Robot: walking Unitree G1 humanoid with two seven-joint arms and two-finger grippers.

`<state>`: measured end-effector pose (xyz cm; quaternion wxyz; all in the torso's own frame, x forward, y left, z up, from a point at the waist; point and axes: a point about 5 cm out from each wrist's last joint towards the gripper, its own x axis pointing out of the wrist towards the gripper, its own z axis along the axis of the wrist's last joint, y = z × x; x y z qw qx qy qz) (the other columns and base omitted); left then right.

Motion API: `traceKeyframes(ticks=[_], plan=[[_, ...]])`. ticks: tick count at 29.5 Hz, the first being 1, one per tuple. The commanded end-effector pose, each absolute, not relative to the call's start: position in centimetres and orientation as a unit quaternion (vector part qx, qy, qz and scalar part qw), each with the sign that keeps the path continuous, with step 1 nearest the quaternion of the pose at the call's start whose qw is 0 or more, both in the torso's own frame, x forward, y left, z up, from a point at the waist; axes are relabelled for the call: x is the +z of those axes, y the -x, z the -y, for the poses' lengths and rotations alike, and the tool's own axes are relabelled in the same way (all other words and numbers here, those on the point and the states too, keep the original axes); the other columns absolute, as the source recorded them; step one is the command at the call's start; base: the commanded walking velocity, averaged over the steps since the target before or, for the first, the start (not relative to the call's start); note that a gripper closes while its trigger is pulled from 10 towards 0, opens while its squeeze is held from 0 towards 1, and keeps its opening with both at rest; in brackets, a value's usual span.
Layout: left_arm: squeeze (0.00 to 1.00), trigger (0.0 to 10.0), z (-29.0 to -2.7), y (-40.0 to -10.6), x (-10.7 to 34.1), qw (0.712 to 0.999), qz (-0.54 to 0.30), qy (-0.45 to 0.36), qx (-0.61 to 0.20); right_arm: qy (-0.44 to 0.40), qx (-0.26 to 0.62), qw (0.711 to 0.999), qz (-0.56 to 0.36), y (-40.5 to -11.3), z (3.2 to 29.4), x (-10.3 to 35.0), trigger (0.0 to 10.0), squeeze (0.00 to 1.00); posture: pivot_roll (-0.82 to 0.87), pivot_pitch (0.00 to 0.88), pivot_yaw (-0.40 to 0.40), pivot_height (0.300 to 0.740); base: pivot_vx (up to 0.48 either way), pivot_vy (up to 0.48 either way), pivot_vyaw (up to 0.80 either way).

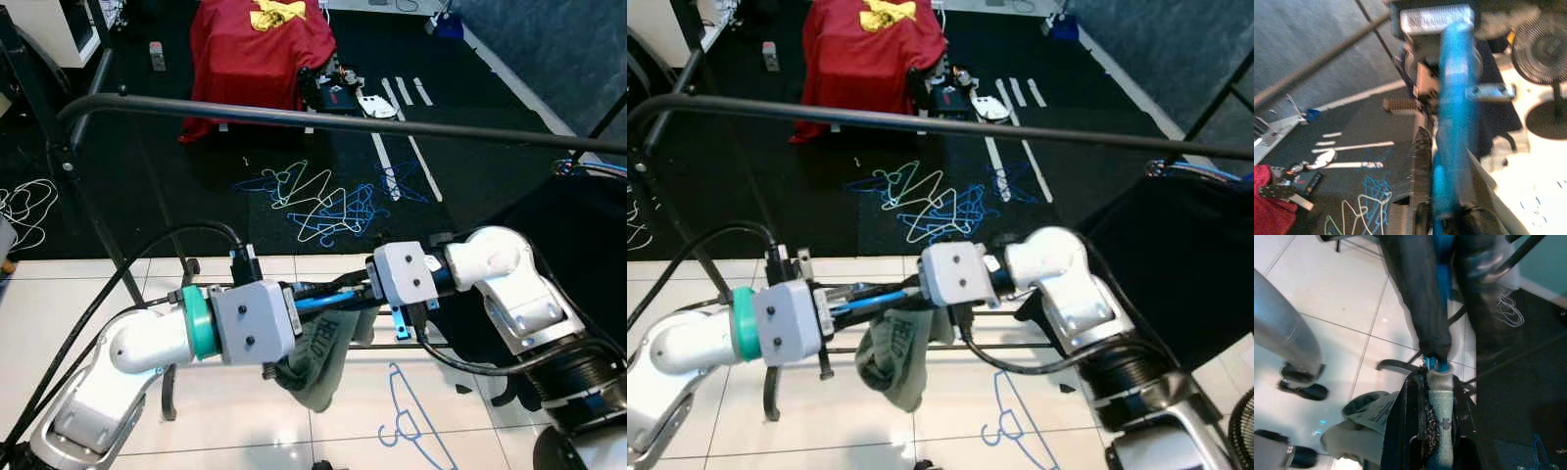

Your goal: Hang hanger

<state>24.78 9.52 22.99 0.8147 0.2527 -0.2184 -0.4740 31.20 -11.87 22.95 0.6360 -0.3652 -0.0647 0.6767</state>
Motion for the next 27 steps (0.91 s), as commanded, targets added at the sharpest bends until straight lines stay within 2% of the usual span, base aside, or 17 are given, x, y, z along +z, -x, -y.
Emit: traceKeyframes(ticks=[1, 6, 8, 9, 10, 11, 16, 17, 18, 20, 21, 23, 24, 26, 27], plan=[[1.0, 10.0, -9.5, -25.1, 22.6, 0.826, 0.198, -0.229, -0.475, 0.345, 0.681, 0.641, 0.077, -30.9, 11.5, 23.0, 0.0, 0.0, -0.03, 0.087, 0.011, 0.74, 0.0, 0.0, 0.0], [1.0, 10.0, -10.1, -25.4, 23.2, 0.845, 0.19, -0.199, -0.459, 0.337, 0.66, 0.667, 0.076, -31.3, 12.4, 23.2, 0.0, 0.0, -0.03, 0.092, 0.01, 0.74, 0.0, 0.0, 0.0], [1.0, 10.0, -10.1, -25.4, 23.2, 0.845, 0.19, -0.199, -0.459, 0.337, 0.66, 0.667, 0.076, -31.3, 12.4, 23.2, 0.0, 0.0, -0.03, 0.092, 0.01, 0.74, 0.0, 0.0, 0.0], [0.95, 10.0, -10.5, -25.4, 23.5, 0.847, 0.182, -0.188, -0.462, 0.337, 0.652, 0.675, 0.075, -31.5, 12.7, 23.2, 0.0, 0.0, -0.03, 0.095, 0.013, 0.74, 0.0, 0.0, 0.0], [0.95, 10.0, -10.5, -25.4, 23.5, 0.847, 0.182, -0.188, -0.462, 0.337, 0.652, 0.675, 0.075, -31.5, 12.7, 23.2, 0.0, 0.0, -0.03, 0.095, 0.013, 0.74, 0.0, 0.0, 0.0], [0.0, 10.0, -11.0, -25.4, 23.7, 0.85, 0.174, -0.18, -0.464, 0.337, 0.644, 0.682, 0.073, -31.6, 13.0, 23.3, 0.0, 0.0, -0.03, 0.097, 0.014, 0.74, 0.0, 0.0, 0.0], [0.0, 10.0, -11.8, -25.2, 23.9, 0.844, 0.159, -0.179, -0.48, 0.338, 0.634, 0.692, 0.072, -31.9, 13.5, 23.4, 0.0, 0.0, -0.03, 0.101, 0.011, 0.74, 0.0, 0.0, 0.0], [0.0, 10.0, -12.9, -24.8, 24.1, 0.837, 0.133, -0.17, -0.503, 0.341, 0.62, 0.703, 0.069, -32.1, 14.0, 23.4, 0.0, 0.0, -0.03, 0.103, 0.012, 0.74, 0.0, 0.0, 0.0], [0.0, 10.0, -14.6, -24.7, 25.1, 0.846, 0.114, -0.127, -0.504, 0.335, 0.595, 0.728, 0.061, -32.7, 15.1, 23.4, 0.0, 0.0, -0.03, 0.11, 0.007, 0.74, 0.0, 0.0, 0.0], [0.0, 10.0, -14.6, -24.7, 25.1, 0.846, 0.114, -0.127, -0.504, 0.335, 0.595, 0.728, 0.061, -32.7, 15.1, 23.4, 0.0, 0.0, -0.03, 0.11, 0.007, 0.74, 0.0, 0.0, 0.0], [0.0, 10.0, -16.1, -25.2, 26.2, 0.869, 0.109, -0.073, -0.477, 0.322, 0.566, 0.757, 0.058, -33.3, 16.0, 23.5, 0.0, 0.0, -0.02, 0.113, 0.007, 0.74, 0.0, 0.0, 0.0], [0.0, 10.0, -16.1, -25.2, 26.2, 0.869, 0.109, -0.073, -0.477, 0.322, 0.566, 0.757, 0.058, -33.3, 16.0, 23.5, 0.0, 0.0, -0.02, 0.113, 0.007, 0.74, 0.0, 0.0, 0.0], [0.0, 10.0, -17.6, -25.9, 26.9, 0.899, 0.113, -0.026, -0.422, 0.3, 0.534, 0.787, 0.068, -33.8, 16.6, 24.0, 0.0, 0.0, -0.02, 0.12, 0.012, 0.74, 0.0, 0.0, 0.0], [0.0, 10.0, -17.6, -25.9, 26.9, 0.899, 0.113, -0.026, -0.422, 0.3, 0.534, 0.787, 0.068, -33.8, 16.6, 24.0, 0.0, 0.0, -0.02, 0.12, 0.012, 0.74, 0.0, 0.0, 0.0], [0.0, 10.0, -18.2, -26.2, 26.2, 0.925, 0.109, 0.003, -0.363, 0.274, 0.506, 0.812, 0.1, -34.0, 16.6, 25.4, 10.0, 0.0, -0.02, 0.126, 0.02, 0.74, 0.0, 0.0, 0.0]])
